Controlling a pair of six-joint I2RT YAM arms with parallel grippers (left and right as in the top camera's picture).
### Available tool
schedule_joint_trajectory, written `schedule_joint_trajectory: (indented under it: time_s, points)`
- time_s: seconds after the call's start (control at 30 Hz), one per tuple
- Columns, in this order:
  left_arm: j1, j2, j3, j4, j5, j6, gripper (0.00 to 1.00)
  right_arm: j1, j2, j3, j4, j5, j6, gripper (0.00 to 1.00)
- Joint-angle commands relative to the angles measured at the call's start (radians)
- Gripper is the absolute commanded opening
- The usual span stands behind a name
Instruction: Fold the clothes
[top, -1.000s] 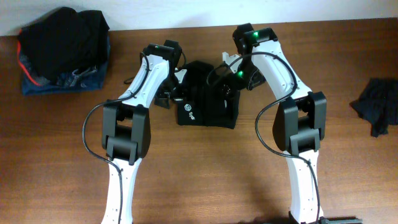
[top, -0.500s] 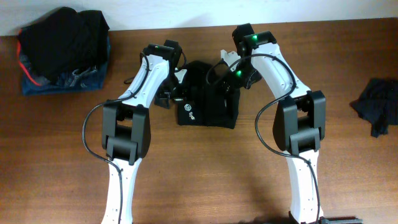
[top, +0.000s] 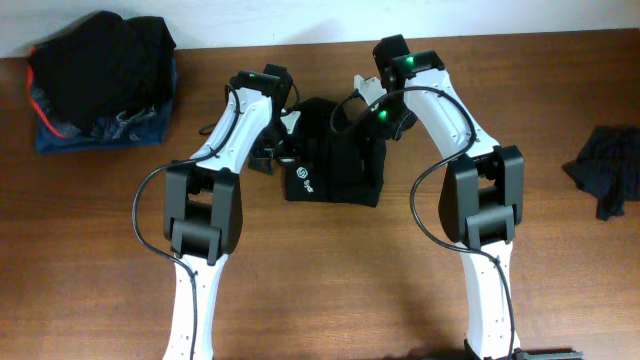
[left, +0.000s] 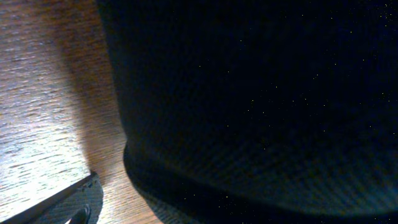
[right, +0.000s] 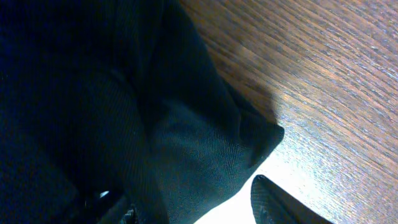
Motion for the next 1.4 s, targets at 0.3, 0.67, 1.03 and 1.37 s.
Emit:
schedule_joint_trajectory:
  time_s: [0.3,0.67,1.03,1.37]
  points:
    - [0.004,0.015,-0.033,-0.001,-0.005,0.024,0.98,0.007,-0.019,-0.005,0.013,-0.063,0.013,0.41]
    - [0.004,0.015,-0.033,-0.002,-0.005,0.024,0.98,0.007,-0.019,-0.005,0.050,-0.041,0.098,0.09]
    - [0.004,0.015,-0.033,-0.042,-0.048,0.084,0.99,0.005,-0.019,-0.005,0.037,0.134,0.329,0.04]
    - [0.004,0.015,-0.033,-0.055,-0.088,0.084,0.99,0.005,-0.019,-0.005,-0.020,0.298,0.515,0.04]
